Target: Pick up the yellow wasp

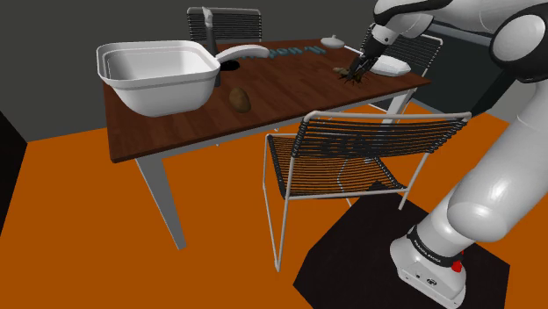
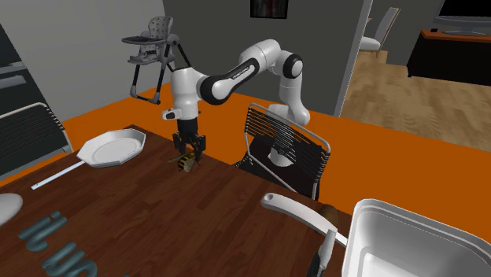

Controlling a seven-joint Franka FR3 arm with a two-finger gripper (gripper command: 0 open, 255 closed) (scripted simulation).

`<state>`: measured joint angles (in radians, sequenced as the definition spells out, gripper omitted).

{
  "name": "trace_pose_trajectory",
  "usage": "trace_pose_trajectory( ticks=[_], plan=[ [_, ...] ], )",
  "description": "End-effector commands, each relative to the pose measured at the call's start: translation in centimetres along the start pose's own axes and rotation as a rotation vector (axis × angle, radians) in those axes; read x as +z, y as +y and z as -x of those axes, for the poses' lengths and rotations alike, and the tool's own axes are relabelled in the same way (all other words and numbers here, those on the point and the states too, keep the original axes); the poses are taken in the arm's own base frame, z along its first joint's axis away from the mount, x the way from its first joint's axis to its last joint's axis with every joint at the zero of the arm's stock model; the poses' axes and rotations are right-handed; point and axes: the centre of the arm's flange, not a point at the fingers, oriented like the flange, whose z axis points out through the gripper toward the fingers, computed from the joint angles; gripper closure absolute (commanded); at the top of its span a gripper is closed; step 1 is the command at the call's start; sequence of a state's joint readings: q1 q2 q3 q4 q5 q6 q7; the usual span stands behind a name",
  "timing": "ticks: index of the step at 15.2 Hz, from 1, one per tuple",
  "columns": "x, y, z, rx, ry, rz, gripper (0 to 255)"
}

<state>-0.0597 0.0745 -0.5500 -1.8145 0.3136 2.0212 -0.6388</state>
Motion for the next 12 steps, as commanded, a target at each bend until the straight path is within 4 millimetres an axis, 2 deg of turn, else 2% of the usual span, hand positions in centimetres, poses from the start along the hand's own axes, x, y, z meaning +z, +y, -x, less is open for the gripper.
trace_pose_trajectory(
  ticks=[1, 10, 12],
  plan=[
    [-1.0, -0.1, -0.2, 0.0, 0.0, 0.0, 255],
    [-5.5, -0.7, -1.4, 0.0, 0.0, 0.0, 255],
    [-5.6, -0.7, -1.5, 0.0, 0.0, 0.0, 255]
  ],
)
